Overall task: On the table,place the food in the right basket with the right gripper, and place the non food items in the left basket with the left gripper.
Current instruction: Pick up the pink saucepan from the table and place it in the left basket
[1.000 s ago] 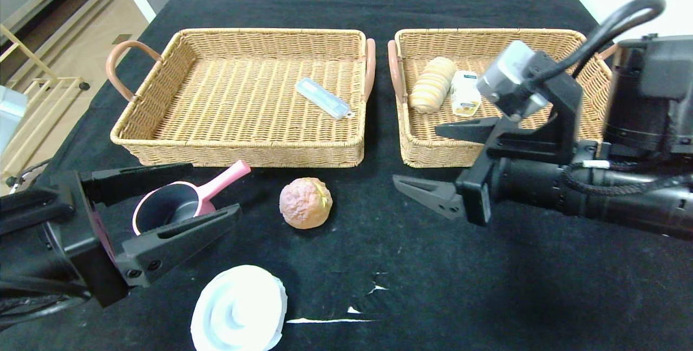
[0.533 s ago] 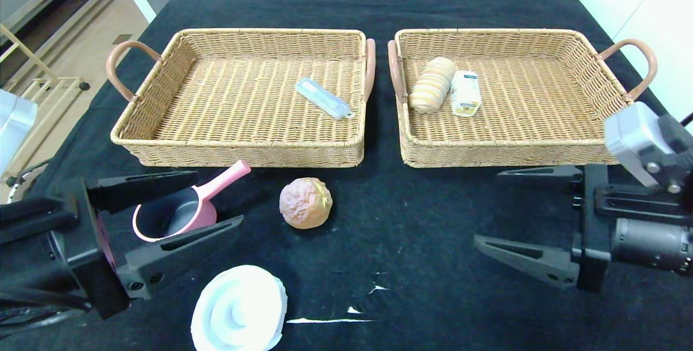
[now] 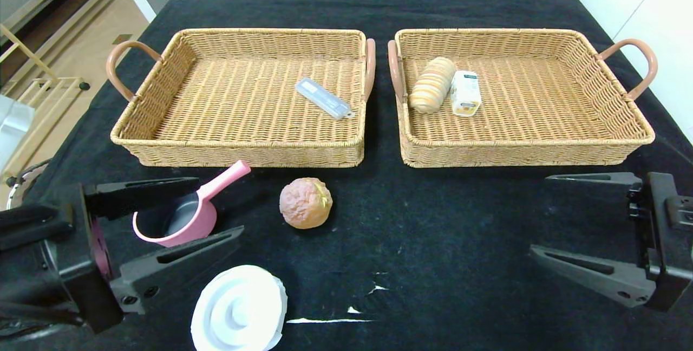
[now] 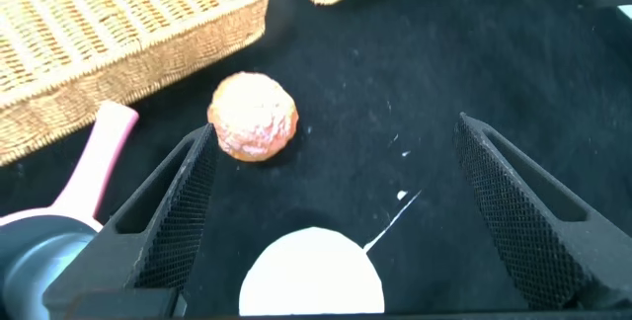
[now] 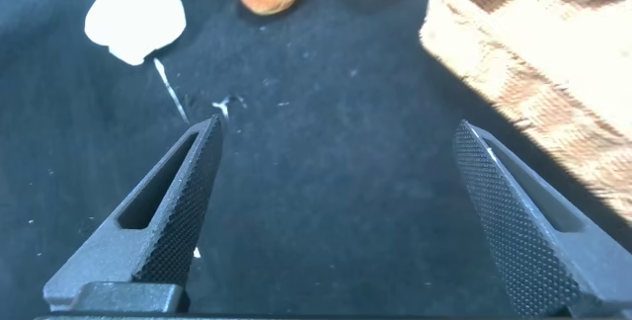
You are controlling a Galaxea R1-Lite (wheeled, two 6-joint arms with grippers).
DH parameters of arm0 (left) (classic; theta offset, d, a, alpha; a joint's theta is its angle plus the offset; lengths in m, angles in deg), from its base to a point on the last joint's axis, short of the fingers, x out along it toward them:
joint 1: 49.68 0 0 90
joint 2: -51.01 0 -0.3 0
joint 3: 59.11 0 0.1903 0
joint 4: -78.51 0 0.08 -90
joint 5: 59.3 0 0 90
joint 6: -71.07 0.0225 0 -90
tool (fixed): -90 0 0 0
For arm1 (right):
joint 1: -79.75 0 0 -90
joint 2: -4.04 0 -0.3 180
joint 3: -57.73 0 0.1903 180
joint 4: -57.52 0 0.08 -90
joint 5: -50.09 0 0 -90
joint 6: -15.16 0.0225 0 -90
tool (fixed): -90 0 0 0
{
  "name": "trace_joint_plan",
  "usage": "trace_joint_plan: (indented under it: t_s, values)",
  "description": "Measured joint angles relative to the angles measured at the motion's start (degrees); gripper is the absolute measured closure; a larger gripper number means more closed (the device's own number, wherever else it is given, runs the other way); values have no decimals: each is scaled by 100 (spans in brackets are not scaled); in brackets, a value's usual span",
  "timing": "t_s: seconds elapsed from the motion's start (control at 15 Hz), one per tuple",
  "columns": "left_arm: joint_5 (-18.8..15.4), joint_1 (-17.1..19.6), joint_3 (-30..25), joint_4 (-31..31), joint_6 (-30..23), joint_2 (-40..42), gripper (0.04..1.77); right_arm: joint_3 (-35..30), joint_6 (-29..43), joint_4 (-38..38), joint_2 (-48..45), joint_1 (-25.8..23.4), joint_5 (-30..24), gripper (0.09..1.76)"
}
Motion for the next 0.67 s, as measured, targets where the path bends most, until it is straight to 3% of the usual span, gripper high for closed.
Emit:
trace_joint_plan:
  t_s: [0.27,0.67]
  values:
    - [414,-21,612,-998,28,20,9,-372,90,-706,-32,-321,-321,15]
    - [1936,-178,1517,-2748,-13,-243,9,-413,236,-796,-32,-533,-323,15]
